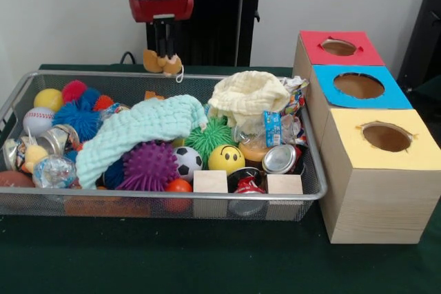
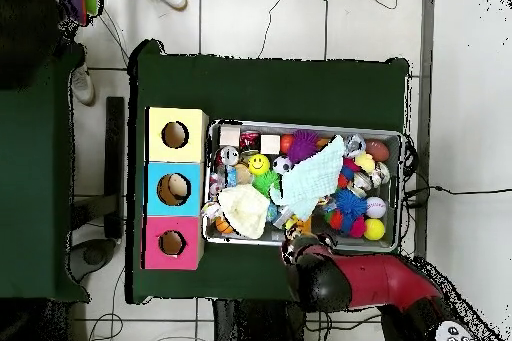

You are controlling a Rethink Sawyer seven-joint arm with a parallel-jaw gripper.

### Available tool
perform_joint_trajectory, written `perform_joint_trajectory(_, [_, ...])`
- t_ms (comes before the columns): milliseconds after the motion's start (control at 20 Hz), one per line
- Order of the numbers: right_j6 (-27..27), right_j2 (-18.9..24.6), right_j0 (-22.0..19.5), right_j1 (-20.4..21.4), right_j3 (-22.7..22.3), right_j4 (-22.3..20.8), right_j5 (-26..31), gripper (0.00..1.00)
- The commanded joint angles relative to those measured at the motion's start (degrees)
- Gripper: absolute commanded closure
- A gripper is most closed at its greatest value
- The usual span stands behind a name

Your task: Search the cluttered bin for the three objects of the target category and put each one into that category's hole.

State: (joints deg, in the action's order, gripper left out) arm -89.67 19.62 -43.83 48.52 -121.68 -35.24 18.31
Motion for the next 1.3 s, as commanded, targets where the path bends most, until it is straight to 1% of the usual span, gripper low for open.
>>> perform_joint_trajectory(50, [0.9,8.15,-0.62,0.41,0.2,2.63,2.74,1.0])
perform_joint_trajectory(200, [0.67,9.9,-0.27,3.03,-0.41,5.49,5.31,1.0])
perform_joint_trajectory(400, [0.74,12.08,1.58,9.19,-1.94,11.51,11.21,1.0])
perform_joint_trajectory(550, [0.47,12.43,3.48,13.89,-3.1,15.39,14.4,1.0])
perform_joint_trajectory(750, [-0.82,11.81,5.32,18.14,-5.19,19.43,16.32,1.0])
perform_joint_trajectory(950, [-1.43,10.84,6.92,20.7,-6.05,21.89,17.29,1.0])
perform_joint_trajectory(1100, [-2.55,9.3,8.99,22.01,-6.24,23.1,18.23,1.0])
perform_joint_trajectory(1300, [-5.17,7.42,12.01,24.97,-8.95,26.12,18.62,1.0])
